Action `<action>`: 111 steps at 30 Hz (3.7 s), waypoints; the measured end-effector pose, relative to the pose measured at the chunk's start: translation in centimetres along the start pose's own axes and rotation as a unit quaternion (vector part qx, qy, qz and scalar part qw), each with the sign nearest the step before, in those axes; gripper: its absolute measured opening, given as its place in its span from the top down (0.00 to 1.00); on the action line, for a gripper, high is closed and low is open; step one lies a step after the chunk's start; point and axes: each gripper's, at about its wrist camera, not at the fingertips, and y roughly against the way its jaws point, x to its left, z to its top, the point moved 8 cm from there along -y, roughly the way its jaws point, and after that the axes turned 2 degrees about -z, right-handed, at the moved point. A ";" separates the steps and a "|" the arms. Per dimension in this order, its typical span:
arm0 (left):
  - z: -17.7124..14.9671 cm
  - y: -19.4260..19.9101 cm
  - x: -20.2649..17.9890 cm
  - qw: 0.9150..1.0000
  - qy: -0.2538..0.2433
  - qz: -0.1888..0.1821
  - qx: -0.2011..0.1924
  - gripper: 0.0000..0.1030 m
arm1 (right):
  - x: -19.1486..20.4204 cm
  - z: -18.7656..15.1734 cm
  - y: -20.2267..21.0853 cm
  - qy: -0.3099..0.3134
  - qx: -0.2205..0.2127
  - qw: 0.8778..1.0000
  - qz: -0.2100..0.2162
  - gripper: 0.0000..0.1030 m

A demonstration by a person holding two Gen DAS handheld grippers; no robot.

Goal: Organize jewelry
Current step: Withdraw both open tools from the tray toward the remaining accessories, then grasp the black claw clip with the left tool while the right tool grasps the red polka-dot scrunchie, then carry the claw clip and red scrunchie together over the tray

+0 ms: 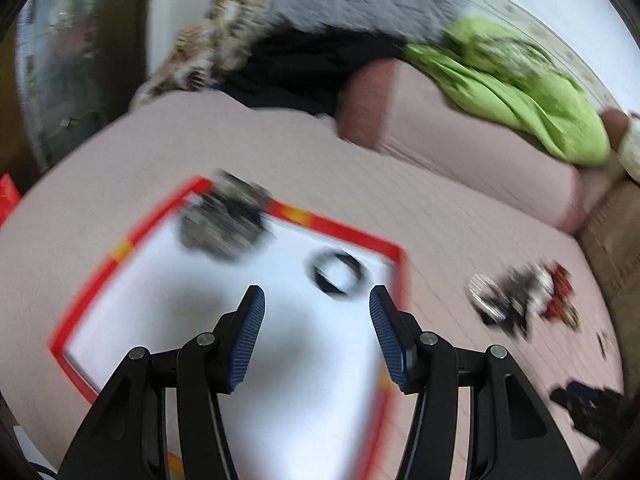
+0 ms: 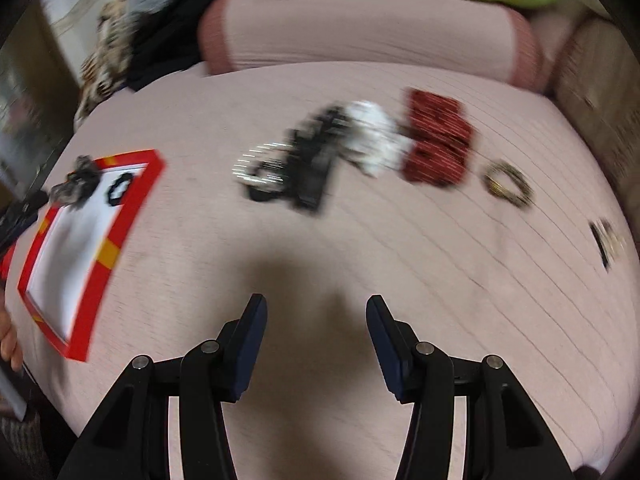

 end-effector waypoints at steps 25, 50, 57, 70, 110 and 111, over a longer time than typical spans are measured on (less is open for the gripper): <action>-4.9 -15.0 -25.8 0.967 -0.134 -0.092 0.195 0.80 | -10.6 -1.6 1.0 -0.106 -0.042 0.992 0.049 0.46; -9.9 -4.8 -17.6 0.965 -0.045 -0.174 0.189 0.90 | -10.6 10.0 -5.8 -0.093 -0.029 0.994 0.045 0.95; -9.3 -3.4 -16.8 0.971 -0.024 -0.173 0.165 0.57 | -10.2 5.2 -0.5 -0.091 -0.026 0.991 0.091 0.95; -9.9 -6.2 -17.8 0.971 -0.059 -0.150 0.177 0.46 | -9.5 -0.4 0.8 -0.069 -0.011 0.994 0.084 0.39; -4.3 6.7 -6.2 0.998 -0.022 -0.055 0.032 0.69 | 5.6 -1.4 9.4 0.050 -0.043 0.989 0.132 0.89; -4.0 6.7 -4.7 0.998 -0.010 -0.045 0.029 0.69 | 6.9 -1.3 9.5 0.062 -0.040 0.988 0.135 0.89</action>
